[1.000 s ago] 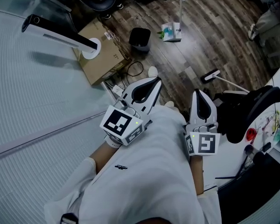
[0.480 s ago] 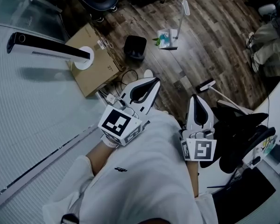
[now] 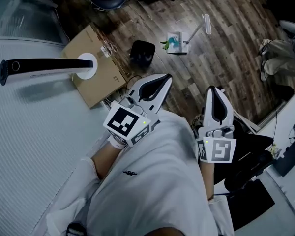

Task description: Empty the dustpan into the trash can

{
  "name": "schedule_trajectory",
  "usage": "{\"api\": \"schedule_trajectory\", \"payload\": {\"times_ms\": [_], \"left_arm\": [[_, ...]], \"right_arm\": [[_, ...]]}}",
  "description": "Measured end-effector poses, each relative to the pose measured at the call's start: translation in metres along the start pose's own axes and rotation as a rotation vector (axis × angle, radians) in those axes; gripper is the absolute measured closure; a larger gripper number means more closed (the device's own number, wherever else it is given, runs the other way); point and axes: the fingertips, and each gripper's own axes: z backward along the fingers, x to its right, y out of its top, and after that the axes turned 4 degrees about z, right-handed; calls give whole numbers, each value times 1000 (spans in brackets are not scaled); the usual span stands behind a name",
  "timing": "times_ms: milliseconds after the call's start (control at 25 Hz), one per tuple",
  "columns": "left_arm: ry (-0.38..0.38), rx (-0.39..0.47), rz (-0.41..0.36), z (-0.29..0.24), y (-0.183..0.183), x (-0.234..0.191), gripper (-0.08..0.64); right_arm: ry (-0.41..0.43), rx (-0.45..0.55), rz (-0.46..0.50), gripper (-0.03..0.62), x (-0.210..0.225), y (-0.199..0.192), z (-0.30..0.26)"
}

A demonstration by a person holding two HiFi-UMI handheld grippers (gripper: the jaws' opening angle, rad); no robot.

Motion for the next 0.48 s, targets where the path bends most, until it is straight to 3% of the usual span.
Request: {"api": "schedule_trajectory", "payload": {"times_ms": [200, 480], "left_arm": [[-13, 25, 12, -16, 30, -46, 554], [-22, 15, 14, -31, 47, -74, 554]], "right_arm": [[-30, 2, 9, 595, 1, 15, -47], [-33, -17, -1, 595, 8, 17, -83]]}}
